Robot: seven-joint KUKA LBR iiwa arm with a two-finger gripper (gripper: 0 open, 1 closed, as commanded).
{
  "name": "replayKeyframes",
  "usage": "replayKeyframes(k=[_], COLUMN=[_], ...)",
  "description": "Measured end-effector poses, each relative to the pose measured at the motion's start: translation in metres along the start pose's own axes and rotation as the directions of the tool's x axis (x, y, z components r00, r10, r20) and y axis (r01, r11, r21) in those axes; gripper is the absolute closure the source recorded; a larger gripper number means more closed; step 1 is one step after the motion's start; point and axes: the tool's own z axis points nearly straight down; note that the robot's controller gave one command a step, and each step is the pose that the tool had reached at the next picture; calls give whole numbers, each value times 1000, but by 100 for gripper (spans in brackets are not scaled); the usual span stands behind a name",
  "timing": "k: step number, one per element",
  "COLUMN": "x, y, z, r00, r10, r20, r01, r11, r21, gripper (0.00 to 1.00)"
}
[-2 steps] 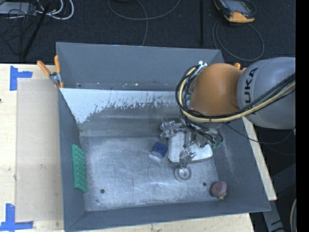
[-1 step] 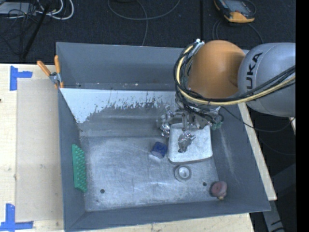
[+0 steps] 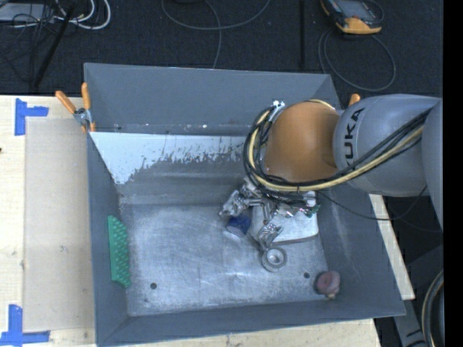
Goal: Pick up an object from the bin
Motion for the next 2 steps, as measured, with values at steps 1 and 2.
replayKeyframes(k=[1,2], x=[3,28], y=[-1,-10], z=[-1,-192], r00=[1000,985], r10=[5,-175], r20=[-8,0], r01=[-5,175], r11=[1000,985], r21=[-2,4], gripper=[100,100])
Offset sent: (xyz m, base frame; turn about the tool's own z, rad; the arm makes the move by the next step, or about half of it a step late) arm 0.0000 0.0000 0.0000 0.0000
